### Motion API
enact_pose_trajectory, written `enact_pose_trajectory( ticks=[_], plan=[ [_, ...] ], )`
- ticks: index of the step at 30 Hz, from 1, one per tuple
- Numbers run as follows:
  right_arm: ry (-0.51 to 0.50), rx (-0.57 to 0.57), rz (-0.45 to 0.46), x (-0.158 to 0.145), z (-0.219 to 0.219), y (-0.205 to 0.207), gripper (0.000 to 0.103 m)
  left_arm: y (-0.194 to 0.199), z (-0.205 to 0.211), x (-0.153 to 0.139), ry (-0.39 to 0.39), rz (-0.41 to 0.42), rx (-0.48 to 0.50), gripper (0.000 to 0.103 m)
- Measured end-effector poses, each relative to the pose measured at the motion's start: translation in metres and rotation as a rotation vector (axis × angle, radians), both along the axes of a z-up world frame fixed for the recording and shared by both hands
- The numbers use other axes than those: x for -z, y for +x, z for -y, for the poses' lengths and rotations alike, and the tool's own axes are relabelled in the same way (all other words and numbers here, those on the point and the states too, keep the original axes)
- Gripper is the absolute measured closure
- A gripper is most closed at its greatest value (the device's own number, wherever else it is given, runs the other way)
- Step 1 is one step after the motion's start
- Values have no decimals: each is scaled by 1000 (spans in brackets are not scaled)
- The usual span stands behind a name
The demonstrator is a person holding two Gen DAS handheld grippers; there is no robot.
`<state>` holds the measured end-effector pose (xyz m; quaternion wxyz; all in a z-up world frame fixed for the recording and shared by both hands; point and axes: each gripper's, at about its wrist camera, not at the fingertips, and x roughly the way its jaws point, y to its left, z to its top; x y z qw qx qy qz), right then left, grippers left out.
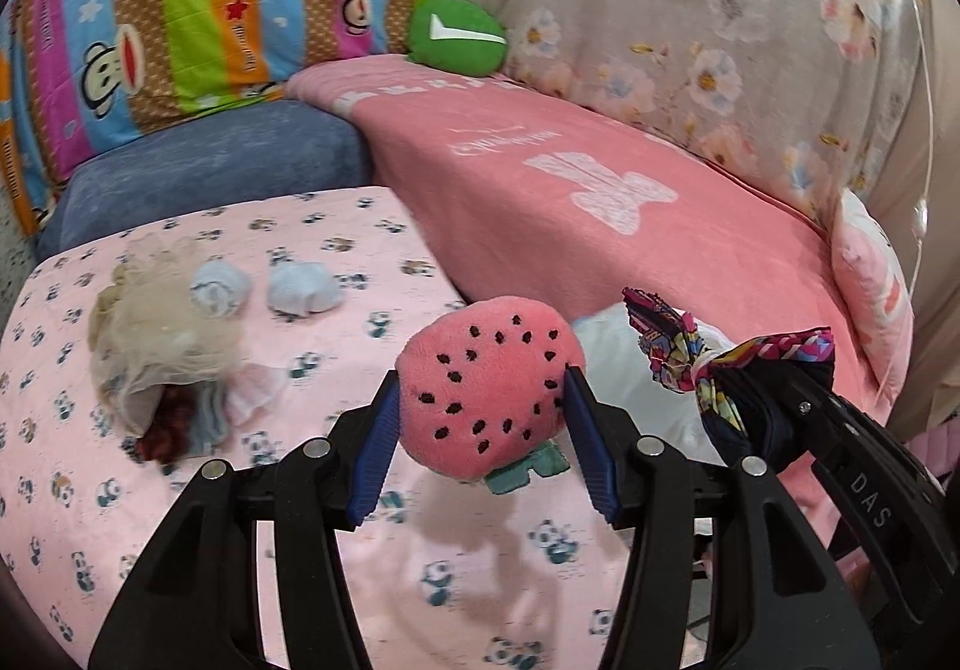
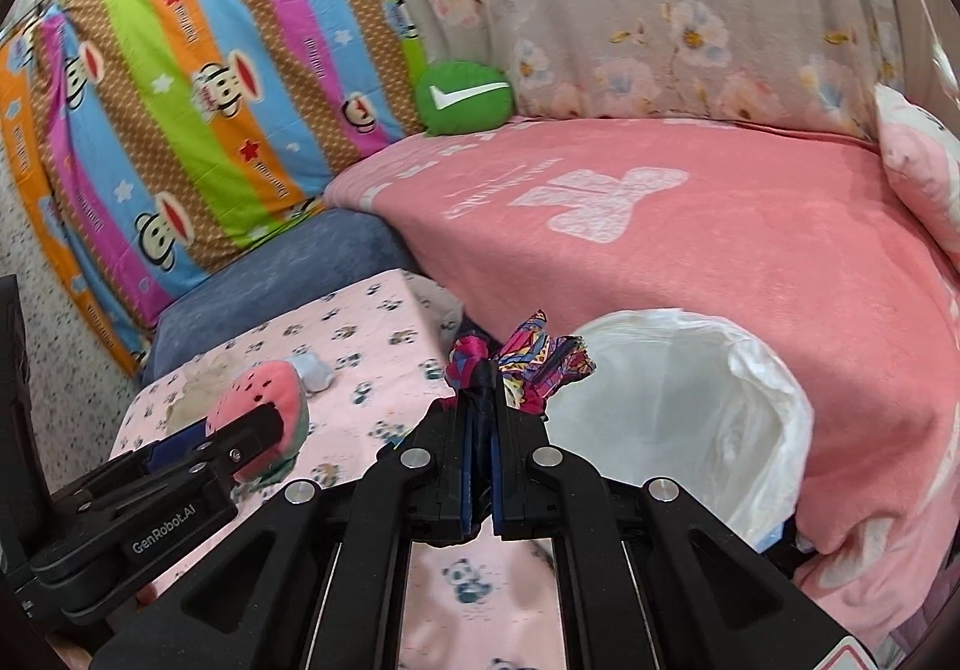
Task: Collect trash
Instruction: 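Carry both items to the white bin and open both tools to drop them, then move both tools back over the table toward the tulle scrunchie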
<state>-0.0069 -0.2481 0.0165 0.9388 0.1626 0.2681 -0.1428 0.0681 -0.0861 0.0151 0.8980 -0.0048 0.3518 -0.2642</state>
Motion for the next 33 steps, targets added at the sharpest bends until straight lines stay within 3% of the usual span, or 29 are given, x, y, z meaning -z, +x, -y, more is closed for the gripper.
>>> enact_pose_trajectory(
  ticks=[14,19,21,24,25,27,33],
  plan=[
    [48,110,-19,18,70,-22,99,-3,91,12,13,-33,161,51],
    [65,123,-25,23,87,-23,98,-1,118,19,19,-46,209,44],
    [76,129,-28,26,92,-23,93,2,122,22,16,-52,204,29],
    [91,146,-28,30,99,-24,86,6,121,22,6,-45,175,23],
    [91,152,-29,31,100,-25,77,7,119,23,5,-48,168,23],
    [84,164,-26,32,101,-27,68,9,118,24,10,-49,157,23],
    [75,156,-33,32,95,-27,64,8,106,25,25,-38,125,23]
  ],
)
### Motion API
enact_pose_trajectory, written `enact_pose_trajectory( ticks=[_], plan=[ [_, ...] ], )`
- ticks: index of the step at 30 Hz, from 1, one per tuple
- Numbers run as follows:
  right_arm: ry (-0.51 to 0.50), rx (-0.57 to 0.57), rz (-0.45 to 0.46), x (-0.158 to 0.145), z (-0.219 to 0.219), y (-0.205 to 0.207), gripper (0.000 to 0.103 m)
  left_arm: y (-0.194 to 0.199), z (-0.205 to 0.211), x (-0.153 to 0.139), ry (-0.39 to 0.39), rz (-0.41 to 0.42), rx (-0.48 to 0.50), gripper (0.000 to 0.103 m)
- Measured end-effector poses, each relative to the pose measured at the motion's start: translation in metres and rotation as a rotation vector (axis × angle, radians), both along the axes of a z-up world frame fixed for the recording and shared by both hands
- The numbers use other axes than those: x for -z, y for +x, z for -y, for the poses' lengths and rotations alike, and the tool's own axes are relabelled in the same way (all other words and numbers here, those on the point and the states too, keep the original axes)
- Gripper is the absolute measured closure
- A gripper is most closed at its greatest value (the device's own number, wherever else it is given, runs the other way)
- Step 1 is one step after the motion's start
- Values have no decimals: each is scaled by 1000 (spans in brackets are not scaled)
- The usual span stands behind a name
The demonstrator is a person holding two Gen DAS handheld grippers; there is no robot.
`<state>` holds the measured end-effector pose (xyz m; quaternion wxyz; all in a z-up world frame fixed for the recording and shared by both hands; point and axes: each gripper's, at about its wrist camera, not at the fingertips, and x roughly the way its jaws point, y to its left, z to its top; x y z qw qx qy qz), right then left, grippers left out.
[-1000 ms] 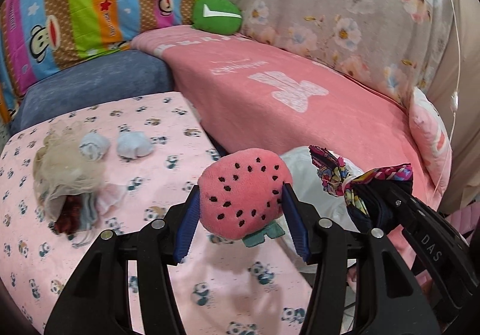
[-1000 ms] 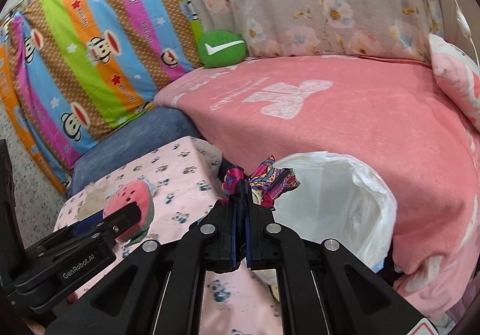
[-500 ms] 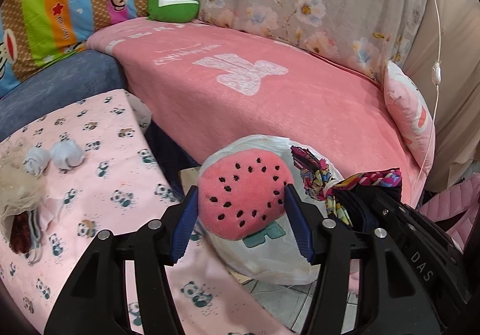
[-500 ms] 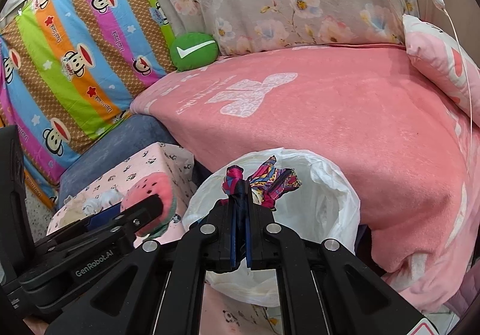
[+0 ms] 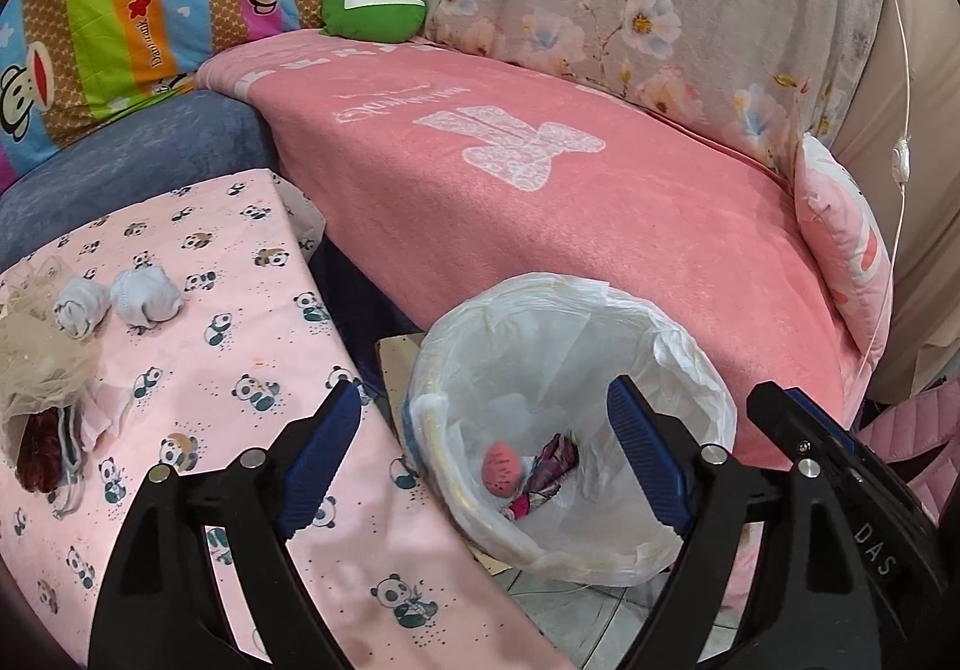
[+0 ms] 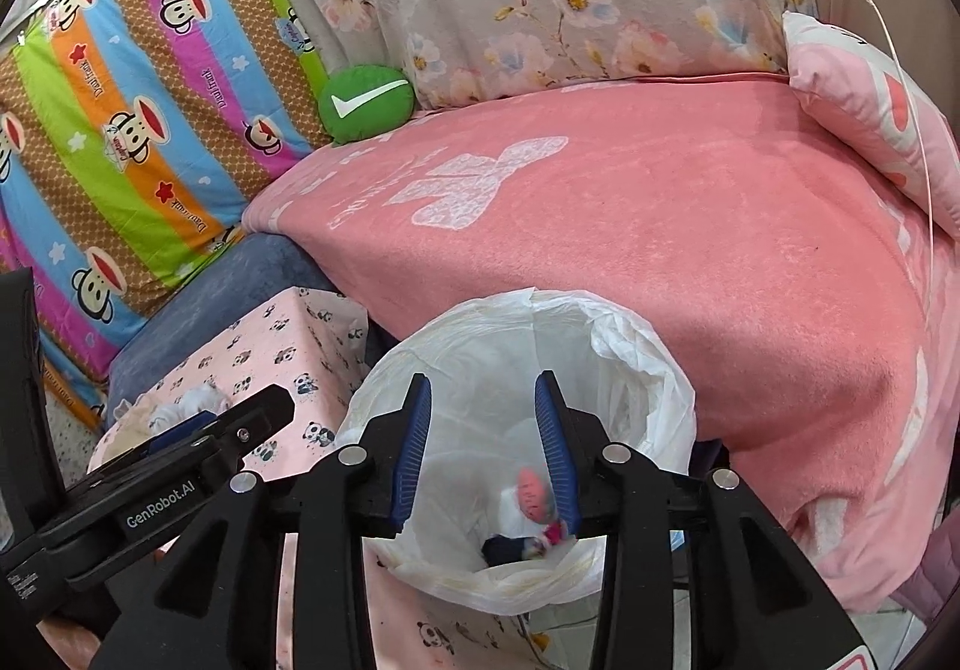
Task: Collect trash
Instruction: 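Move both tools back over the table toward the tulle scrunchie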
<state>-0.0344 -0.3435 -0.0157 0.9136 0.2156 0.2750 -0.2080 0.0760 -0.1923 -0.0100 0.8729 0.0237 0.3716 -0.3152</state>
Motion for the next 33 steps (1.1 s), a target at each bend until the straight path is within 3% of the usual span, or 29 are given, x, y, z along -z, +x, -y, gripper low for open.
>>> enact_pose_trajectory(
  ticks=[4,15,33],
  plan=[
    [-28,-16,-8,-2,-13,2,56,-3,-13,-1,11,16,-27,23],
    [-72,-84,-21,-9,-52,12,48,2,-58,-5,3,12,-116,23],
    [-116,-226,-52,-11,-131,43,46,24,-160,7,2,-30,-325,18]
  ],
)
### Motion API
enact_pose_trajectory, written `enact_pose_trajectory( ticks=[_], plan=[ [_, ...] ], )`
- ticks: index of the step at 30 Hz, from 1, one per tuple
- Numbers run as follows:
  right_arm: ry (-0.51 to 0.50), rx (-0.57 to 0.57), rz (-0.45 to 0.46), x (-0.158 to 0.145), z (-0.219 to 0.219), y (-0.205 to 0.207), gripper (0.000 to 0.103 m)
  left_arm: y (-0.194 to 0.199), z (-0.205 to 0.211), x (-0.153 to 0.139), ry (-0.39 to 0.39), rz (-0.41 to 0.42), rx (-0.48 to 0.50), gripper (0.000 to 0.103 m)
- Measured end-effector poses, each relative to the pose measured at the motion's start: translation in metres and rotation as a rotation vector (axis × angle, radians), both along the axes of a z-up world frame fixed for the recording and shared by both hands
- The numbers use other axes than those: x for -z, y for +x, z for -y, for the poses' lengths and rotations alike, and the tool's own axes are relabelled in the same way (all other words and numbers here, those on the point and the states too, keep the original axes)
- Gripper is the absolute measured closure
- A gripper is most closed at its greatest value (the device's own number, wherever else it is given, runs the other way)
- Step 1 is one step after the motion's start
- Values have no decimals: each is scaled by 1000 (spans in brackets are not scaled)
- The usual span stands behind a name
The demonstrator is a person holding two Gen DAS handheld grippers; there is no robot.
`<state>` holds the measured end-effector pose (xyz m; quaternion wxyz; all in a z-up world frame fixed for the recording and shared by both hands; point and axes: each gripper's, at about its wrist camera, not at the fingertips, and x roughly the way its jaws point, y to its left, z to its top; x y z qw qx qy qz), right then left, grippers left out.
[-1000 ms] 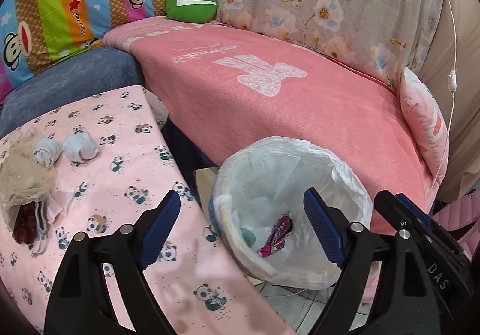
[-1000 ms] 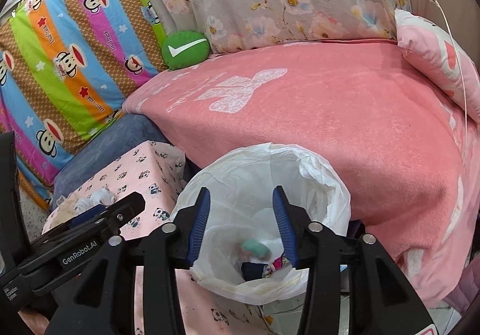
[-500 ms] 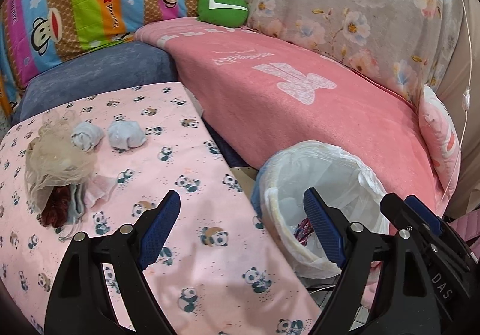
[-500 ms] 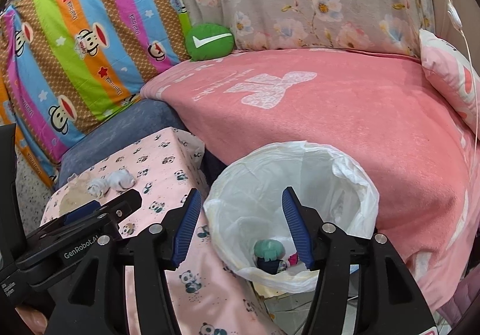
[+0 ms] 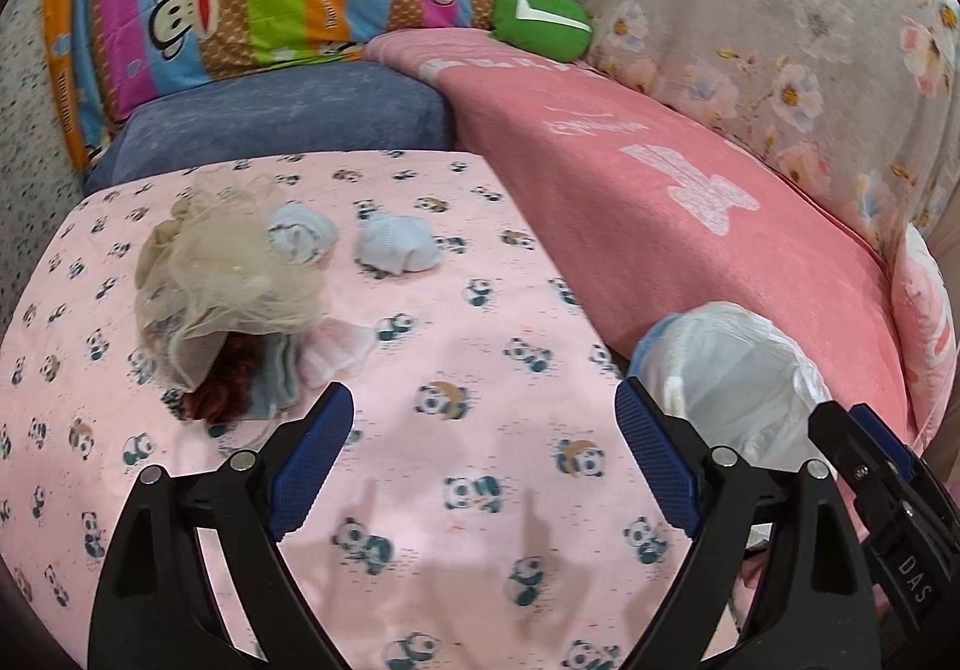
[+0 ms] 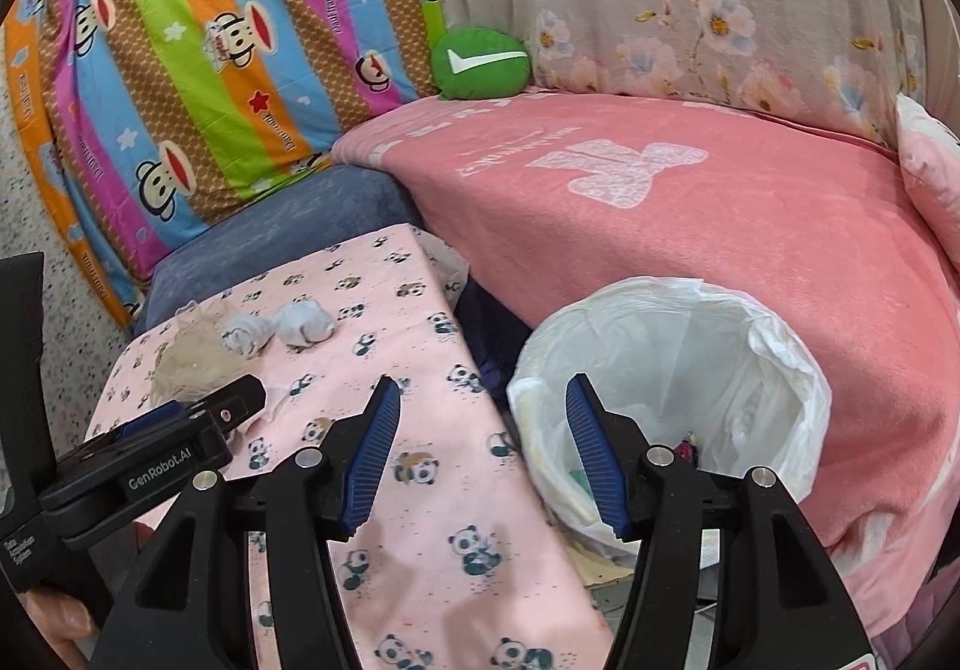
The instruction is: Collect trash
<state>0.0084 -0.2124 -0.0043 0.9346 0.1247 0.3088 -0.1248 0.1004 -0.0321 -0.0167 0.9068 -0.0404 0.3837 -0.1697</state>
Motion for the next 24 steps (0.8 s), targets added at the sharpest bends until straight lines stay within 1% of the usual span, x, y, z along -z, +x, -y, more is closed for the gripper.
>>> enact_pose_trajectory(
  ticks=[7,12,17,20,22,24],
  plan=[
    [-18,-79,-22,5,-38,19,46,18,-45,5,-1,-17,-92,18],
    [-19,-136,-40,12,-63,36,46,40,-78,10,7,-22,-157,18],
    [3,-187,-66,25,-84,57,46,67,-102,16,-4,-40,-189,19],
    [11,-213,-84,33,-95,71,46,84,-109,22,9,-47,-199,21],
    [12,-229,-94,37,-103,80,46,94,-113,27,9,-59,-200,26],
    [11,-246,-104,43,-111,90,46,103,-116,32,3,-74,-195,35]
  ],
)
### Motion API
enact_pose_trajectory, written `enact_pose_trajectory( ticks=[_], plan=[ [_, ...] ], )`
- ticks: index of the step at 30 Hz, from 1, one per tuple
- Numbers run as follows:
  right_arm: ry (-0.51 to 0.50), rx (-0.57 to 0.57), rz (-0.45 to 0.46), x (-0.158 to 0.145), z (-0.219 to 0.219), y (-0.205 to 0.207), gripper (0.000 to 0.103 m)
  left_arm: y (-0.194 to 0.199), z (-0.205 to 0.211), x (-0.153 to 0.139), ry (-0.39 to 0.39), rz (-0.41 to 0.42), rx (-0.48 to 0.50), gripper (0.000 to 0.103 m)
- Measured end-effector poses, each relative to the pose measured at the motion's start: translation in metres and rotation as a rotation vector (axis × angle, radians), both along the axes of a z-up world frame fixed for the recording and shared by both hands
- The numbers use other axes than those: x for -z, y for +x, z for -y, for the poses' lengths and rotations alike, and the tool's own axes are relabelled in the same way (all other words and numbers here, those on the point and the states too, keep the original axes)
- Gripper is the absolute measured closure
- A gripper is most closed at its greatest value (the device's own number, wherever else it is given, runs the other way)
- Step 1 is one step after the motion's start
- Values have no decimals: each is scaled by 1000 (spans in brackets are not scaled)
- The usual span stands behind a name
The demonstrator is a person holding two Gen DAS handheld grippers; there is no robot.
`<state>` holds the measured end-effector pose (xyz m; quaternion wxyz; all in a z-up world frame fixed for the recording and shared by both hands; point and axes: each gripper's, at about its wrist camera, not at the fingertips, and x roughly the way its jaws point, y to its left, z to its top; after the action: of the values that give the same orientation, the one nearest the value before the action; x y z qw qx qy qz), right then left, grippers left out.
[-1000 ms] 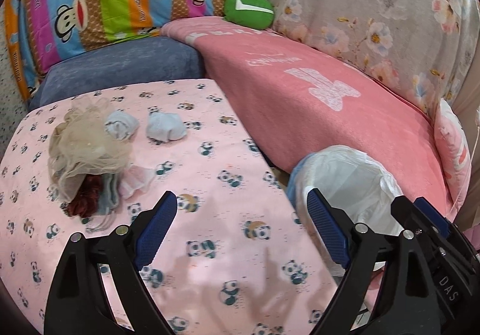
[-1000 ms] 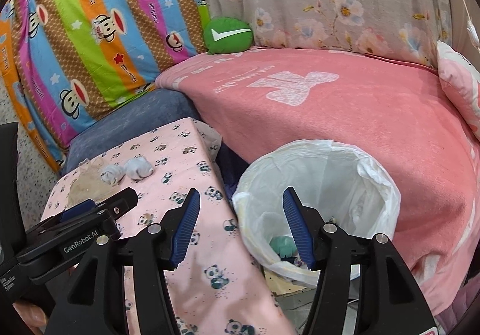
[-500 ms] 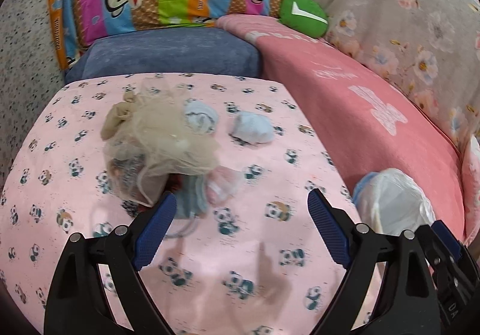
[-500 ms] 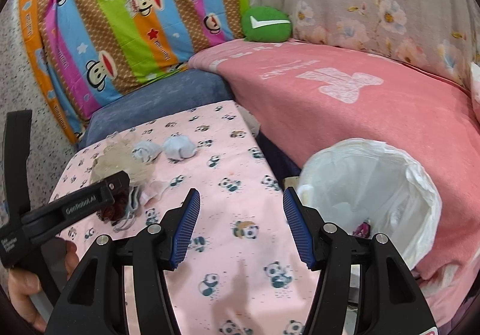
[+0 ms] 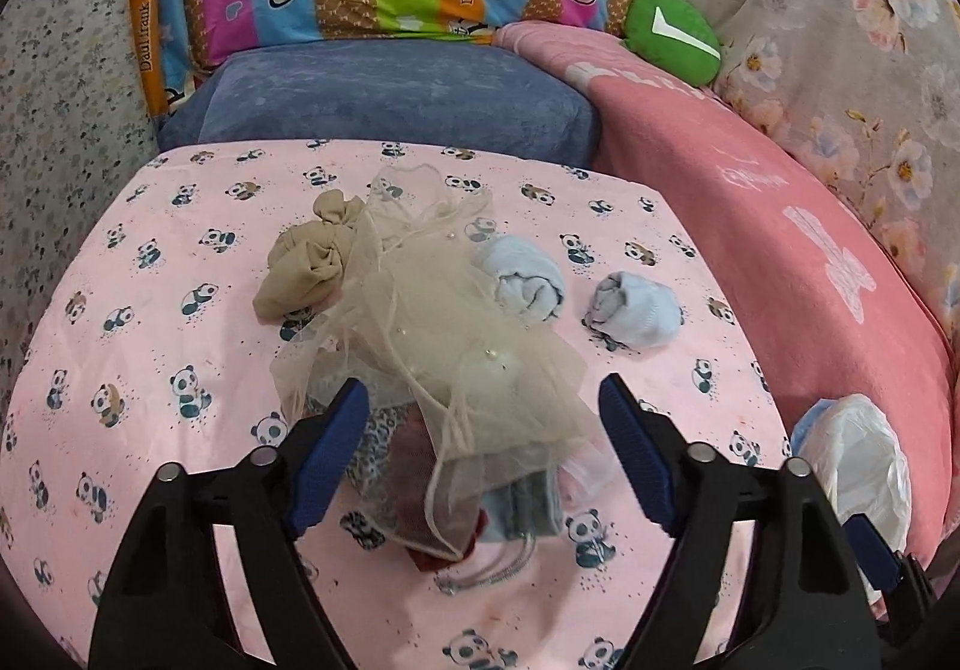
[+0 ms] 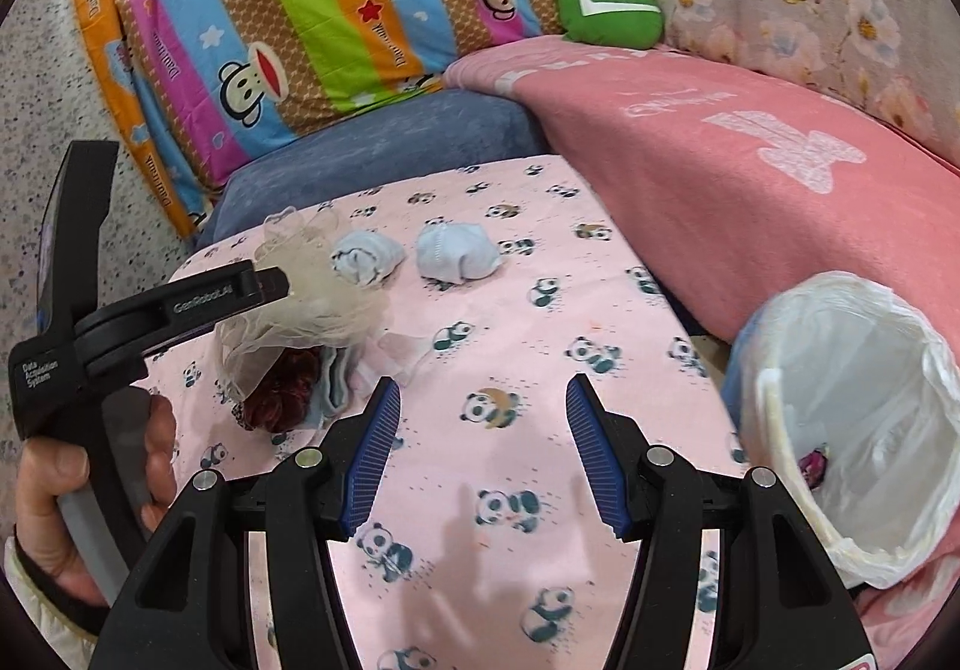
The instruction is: Collect trash
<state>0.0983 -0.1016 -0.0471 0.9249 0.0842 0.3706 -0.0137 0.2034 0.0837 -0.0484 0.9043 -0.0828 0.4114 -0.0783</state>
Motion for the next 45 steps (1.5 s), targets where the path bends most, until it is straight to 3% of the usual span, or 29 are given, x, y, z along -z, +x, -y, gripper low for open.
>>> enact_pose_trajectory(
  ticks=[2,4,6,9,15,23,26,28,31,41,45],
  plan=[
    [1,-16,-11,5,-8,10,46,8,-2,5,-9,-11,10,44],
    [6,-31,-23,10,-15,19,46,15,-2,9,-20,-22,26,63],
    [12,-49,-34,16,-23,27,46,20,-5,14,-38,-40,44,97],
    [17,-79,-51,23,-35,39,46,19,-12,12,-53,-22,42,101],
    [8,-139,-73,37,-62,54,50,7,-30,-4,-62,34,31,102],
    [18,-124,-102,55,-66,82,63,-2,-42,-18,-78,67,27,102],
    [23,-125,-132,67,-66,93,72,-5,-43,-20,-81,73,32,102],
    [23,-130,-160,76,-67,98,87,-8,-43,-22,-82,81,34,102],
    [68,-140,-169,81,-63,96,103,-13,-40,-29,-83,92,43,102],
    [90,-98,-112,53,-38,75,101,-36,-23,-62,-90,143,67,102],
    [115,-116,-128,56,-39,81,75,-42,-18,-67,-81,148,66,102]
  ],
)
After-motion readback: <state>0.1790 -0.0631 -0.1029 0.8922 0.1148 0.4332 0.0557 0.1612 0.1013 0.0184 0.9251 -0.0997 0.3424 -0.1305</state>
